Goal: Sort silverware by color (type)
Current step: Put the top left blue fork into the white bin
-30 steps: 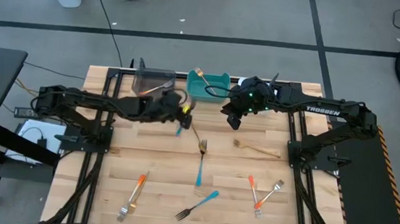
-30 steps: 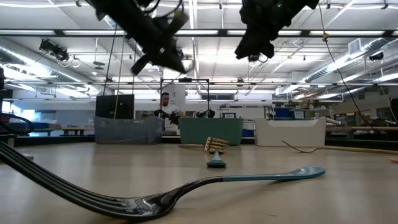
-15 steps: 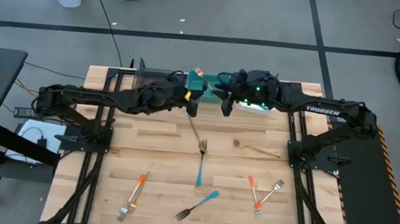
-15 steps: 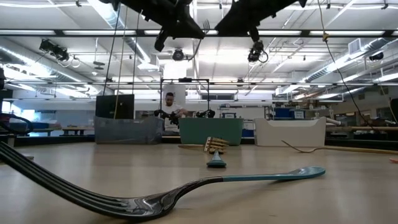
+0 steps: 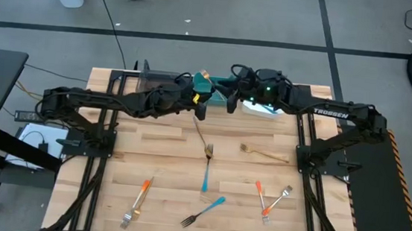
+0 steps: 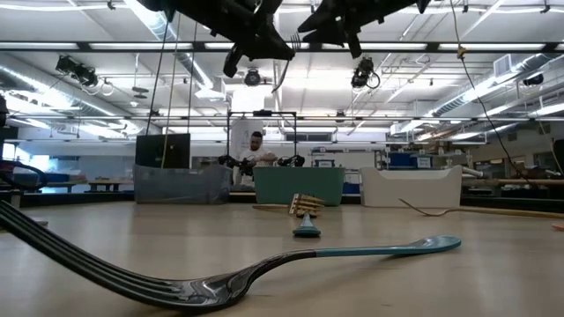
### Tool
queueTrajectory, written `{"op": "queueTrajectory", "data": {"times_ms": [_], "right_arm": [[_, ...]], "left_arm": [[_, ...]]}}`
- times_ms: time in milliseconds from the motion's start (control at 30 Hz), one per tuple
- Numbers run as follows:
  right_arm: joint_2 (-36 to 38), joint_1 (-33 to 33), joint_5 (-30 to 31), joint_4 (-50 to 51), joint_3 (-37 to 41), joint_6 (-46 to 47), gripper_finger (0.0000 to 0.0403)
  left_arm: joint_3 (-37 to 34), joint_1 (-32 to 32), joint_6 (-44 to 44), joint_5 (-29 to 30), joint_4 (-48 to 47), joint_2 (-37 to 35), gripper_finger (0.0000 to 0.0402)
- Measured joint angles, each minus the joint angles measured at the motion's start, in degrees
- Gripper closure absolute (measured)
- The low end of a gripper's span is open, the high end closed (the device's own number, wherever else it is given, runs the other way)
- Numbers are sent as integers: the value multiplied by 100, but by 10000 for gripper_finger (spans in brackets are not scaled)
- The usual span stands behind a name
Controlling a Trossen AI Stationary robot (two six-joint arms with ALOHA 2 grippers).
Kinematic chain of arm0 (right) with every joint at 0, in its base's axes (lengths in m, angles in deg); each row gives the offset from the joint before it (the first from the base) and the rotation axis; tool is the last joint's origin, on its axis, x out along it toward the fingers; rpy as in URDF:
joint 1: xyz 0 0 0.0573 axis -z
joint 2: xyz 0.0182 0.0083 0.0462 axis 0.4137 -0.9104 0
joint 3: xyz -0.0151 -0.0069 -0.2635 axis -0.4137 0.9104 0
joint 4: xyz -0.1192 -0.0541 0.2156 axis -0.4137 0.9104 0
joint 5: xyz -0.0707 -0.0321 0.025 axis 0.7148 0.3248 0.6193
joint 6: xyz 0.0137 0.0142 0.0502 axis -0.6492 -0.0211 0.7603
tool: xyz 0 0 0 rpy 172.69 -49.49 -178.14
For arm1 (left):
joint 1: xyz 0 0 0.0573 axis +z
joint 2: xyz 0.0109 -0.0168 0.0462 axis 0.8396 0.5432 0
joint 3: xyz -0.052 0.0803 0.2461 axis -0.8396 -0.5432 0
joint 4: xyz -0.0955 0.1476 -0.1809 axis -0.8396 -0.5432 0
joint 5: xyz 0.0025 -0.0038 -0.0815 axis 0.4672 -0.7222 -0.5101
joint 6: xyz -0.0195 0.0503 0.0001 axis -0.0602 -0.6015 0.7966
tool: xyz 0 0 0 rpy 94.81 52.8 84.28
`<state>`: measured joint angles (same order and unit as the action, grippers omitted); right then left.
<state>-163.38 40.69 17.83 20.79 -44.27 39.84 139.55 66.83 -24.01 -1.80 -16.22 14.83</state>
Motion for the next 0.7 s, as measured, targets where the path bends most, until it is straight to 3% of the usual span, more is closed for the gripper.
{"op": "queueTrajectory", "data": {"times_ms": [100, 300, 400, 500, 700], "right_arm": [[-162, -4, -3, -93, 0, 45, 276], [-263, 40, -3, -220, 0, 12, 287], [-262, 76, -9, -273, 0, -42, 322], [-262, 106, -1, -295, 0, -63, 381], [-262, 177, -7, -297, 0, -230, 395]], "left_arm": [[12, 43, -2, -240, 413, 44, 392], [8, 62, 12, -294, 365, 55, 392], [8, 73, 17, -284, 360, 55, 392], [8, 78, 25, -280, 371, 55, 385], [8, 177, 15, -331, 406, 55, 364]]}}
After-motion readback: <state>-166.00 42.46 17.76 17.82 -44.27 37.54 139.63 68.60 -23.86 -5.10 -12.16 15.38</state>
